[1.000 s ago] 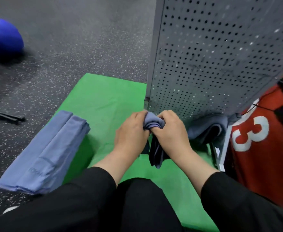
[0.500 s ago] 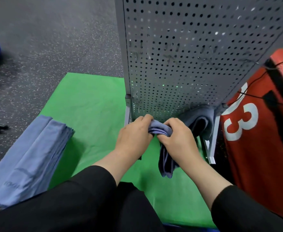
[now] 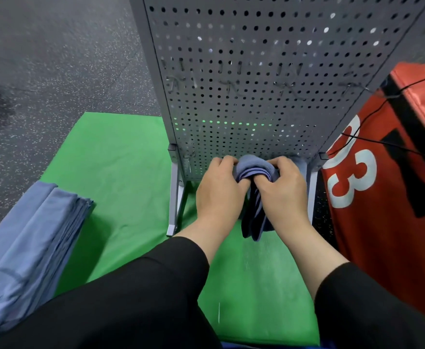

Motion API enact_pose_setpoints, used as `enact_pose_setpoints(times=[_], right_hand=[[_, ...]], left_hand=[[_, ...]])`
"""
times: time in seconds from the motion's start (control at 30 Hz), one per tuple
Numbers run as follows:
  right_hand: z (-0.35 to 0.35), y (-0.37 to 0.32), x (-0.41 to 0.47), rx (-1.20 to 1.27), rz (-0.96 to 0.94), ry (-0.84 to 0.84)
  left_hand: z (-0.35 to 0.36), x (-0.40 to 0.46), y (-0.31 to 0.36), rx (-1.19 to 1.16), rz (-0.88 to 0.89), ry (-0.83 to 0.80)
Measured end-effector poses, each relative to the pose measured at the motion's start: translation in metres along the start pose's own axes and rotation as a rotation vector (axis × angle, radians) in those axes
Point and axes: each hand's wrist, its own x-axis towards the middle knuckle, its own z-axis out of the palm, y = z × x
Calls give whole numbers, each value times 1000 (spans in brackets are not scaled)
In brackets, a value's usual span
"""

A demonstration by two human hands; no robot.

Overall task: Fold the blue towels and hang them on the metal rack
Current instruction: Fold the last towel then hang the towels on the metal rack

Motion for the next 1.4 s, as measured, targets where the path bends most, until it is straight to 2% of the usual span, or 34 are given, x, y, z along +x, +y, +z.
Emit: enact_pose_setpoints(times=[0.17, 0.4, 0.7, 0.9, 1.07, 1.2, 1.4], right_hand=[[4, 2, 22, -1, -10, 28], [13, 8, 40, -76, -34, 80], [16, 24, 40, -49, -3, 115], [28, 25, 41, -96, -65, 27], [29, 38, 44, -124, -29, 10], [27, 51, 44, -248, -29, -47], [29, 53, 36, -282, 39, -123]], left_hand=[[6, 21, 11, 188, 65, 39], [16, 35, 17, 2, -44, 49], [31, 29, 24, -33, -80, 35], [35, 41, 7, -162, -182, 73], [42, 47, -3, -129, -152, -90], [48, 49, -6, -129, -105, -208], [56, 24, -17, -373, -139, -252]])
